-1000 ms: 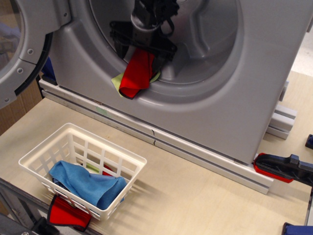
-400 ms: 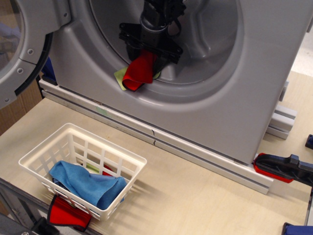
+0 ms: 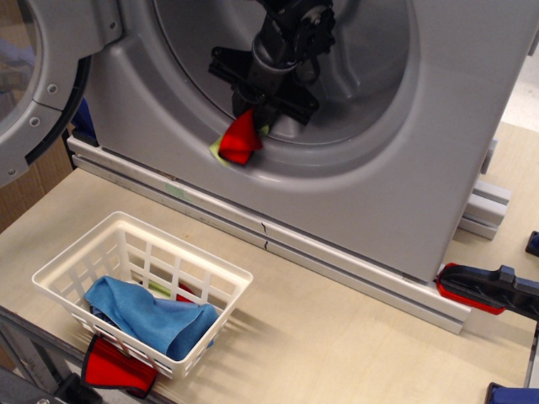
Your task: Take clothes out of laundry machine
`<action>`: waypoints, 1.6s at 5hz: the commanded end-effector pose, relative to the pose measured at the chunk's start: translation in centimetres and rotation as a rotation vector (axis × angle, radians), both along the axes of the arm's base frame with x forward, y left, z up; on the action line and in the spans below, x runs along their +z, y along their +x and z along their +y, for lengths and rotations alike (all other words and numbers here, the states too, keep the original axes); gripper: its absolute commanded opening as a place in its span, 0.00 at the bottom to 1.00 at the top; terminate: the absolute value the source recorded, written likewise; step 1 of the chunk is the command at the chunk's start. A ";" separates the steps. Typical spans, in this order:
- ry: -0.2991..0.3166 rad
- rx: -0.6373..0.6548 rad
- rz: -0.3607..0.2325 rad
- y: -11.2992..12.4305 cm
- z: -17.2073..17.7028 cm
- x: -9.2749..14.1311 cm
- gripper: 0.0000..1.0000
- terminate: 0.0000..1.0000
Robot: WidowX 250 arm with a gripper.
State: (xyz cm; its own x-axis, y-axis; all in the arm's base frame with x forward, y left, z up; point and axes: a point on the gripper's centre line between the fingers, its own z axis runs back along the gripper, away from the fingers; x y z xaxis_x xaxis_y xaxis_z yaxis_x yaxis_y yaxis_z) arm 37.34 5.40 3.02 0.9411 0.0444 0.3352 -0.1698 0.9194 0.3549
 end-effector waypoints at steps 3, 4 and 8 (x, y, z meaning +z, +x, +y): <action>0.057 0.148 -0.101 -9.7 -0.3 5.9 0.00 0.00; -0.032 0.183 -0.066 -13.3 -0.9 5.0 0.00 0.00; -0.375 0.325 -0.024 -16.5 0.8 -3.0 0.00 0.00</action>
State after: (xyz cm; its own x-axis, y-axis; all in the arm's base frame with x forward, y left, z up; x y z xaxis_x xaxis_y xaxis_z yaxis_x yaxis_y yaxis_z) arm 20.21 6.49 -1.00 0.8594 0.4555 0.2322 -0.4702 0.8825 0.0093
